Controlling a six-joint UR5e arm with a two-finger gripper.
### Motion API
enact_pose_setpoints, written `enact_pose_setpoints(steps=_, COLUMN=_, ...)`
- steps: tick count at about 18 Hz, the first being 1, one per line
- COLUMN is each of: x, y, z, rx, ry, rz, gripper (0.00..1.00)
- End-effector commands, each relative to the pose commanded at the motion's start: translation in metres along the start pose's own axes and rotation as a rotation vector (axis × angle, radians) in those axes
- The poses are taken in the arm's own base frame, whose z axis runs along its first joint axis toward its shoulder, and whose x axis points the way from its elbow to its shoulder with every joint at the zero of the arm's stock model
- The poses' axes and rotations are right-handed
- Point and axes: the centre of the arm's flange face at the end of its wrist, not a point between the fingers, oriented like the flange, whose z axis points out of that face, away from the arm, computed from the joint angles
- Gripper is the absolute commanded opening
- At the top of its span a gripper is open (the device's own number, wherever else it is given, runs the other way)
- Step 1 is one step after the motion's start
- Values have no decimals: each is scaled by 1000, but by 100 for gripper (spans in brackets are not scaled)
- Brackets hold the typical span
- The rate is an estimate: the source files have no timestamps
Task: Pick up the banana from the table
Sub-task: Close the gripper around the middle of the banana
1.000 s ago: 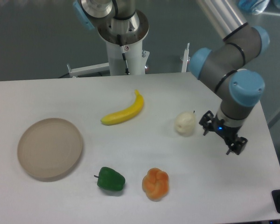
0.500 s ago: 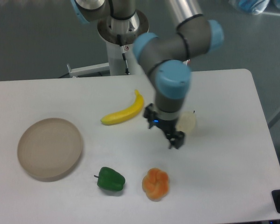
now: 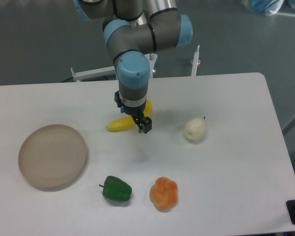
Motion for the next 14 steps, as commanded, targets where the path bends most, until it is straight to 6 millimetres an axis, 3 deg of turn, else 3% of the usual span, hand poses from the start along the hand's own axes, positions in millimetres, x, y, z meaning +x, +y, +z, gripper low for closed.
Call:
enact_pose_setpoints(steps=5, x=5, y=-13, z=30, rx=-1, ry=-20, rz=12, gripper=100)
enact_pose_setpoints(steps=10, x=23, y=-6, z=63, rx=-12, ry=7, rz=7, gripper=100)
enact_pose_setpoints(steps=11, x=22, y=-6, z=65, rx=-13, ry=9, rz=7, gripper=94)
enact_pose_setpoints(steps=12, x=22, y=-6, z=65, rx=-13, ry=9, rz=6, gripper=81)
enact_pose_setpoints(steps=14, x=18, y=-8, z=59, rx=-6, ry=-2, rz=3, gripper=38)
